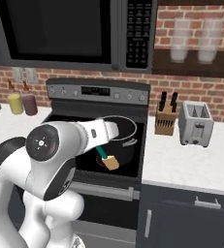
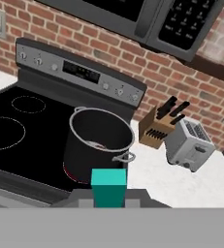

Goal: Put the bell pepper and sweet potato in the pot. Retrieve the spatula and lightly stir the vegetables in the pot.

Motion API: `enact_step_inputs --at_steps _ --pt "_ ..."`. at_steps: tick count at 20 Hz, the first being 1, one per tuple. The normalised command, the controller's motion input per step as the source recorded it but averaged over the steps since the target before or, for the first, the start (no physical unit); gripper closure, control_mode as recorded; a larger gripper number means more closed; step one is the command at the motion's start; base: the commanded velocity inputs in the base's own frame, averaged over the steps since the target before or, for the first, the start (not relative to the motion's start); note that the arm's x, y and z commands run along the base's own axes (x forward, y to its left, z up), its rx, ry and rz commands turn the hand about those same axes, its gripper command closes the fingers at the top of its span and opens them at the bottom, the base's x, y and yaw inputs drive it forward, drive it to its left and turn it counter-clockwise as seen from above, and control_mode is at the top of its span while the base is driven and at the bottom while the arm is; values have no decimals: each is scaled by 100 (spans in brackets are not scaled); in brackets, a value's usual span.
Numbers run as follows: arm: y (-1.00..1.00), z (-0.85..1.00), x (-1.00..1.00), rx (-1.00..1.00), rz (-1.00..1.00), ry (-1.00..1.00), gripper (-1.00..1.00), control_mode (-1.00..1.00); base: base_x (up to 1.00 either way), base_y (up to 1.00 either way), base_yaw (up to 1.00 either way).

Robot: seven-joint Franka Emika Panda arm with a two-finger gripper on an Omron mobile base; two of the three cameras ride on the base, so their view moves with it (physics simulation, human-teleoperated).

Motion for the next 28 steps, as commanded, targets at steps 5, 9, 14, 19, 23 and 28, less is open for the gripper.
enact_step_inputs --at_steps 5,9,14,19,23,28 --pt "0 0 0 0 0 0 100 100 51 -14 14" --pt "0 0 0 0 0 0 100 100 90 -18 14" --pt "0 0 0 0 0 0 100 100 77 -9 15" --pt "0 33 -8 6 4 -5 100 -100 5 0 8" --pt "-1 86 -59 12 4 -12 100 -100 0 0 0" --pt "0 90 -33 16 1 -9 100 -100 0 0 0"
